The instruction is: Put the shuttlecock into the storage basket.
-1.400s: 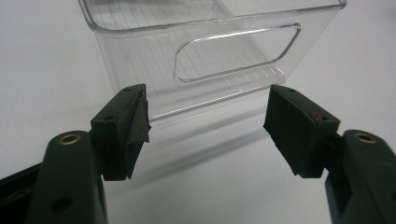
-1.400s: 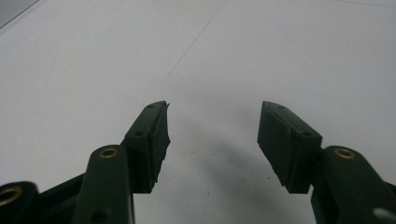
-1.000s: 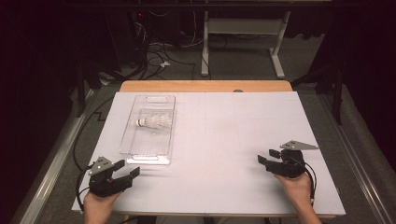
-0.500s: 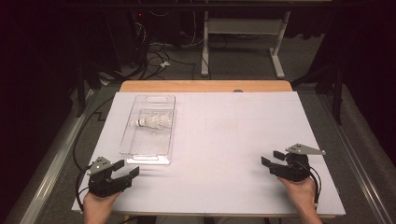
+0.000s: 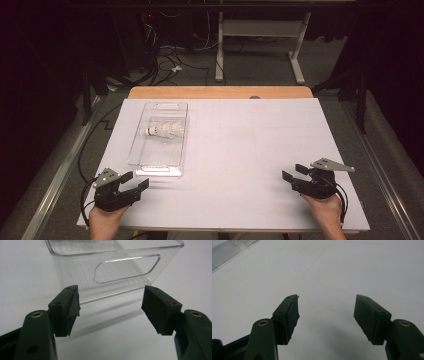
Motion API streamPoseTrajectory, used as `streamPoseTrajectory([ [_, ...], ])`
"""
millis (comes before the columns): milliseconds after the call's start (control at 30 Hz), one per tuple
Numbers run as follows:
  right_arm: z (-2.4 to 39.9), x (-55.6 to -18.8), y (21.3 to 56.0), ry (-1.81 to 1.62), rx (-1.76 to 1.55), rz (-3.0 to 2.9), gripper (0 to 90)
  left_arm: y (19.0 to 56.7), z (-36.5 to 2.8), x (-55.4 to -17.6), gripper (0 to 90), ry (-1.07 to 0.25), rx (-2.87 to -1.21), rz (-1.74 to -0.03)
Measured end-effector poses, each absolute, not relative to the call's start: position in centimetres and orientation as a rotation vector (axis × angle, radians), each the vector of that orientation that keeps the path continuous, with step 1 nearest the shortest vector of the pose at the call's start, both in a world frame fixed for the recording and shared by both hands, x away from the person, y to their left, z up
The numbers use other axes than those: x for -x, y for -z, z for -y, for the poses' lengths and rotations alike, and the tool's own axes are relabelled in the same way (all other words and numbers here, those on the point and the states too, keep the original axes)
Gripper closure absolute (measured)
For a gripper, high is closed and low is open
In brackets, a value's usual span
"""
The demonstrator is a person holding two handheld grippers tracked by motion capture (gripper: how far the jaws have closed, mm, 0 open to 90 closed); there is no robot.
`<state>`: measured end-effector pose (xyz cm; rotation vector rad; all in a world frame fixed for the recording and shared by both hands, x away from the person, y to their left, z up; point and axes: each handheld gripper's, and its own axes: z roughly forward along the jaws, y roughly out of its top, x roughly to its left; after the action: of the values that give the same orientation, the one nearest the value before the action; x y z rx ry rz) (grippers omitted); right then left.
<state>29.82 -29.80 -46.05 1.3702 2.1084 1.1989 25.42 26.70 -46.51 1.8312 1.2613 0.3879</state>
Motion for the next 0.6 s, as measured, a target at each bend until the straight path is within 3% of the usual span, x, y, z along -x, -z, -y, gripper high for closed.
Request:
streamPoseTrajectory([
  [600, 29.99, -29.20, 45.93, -1.221, -1.355, -2.056, 32.0, 46.55, -26.67, -25.57, 31.1, -0.377, -1.836, -1.257],
])
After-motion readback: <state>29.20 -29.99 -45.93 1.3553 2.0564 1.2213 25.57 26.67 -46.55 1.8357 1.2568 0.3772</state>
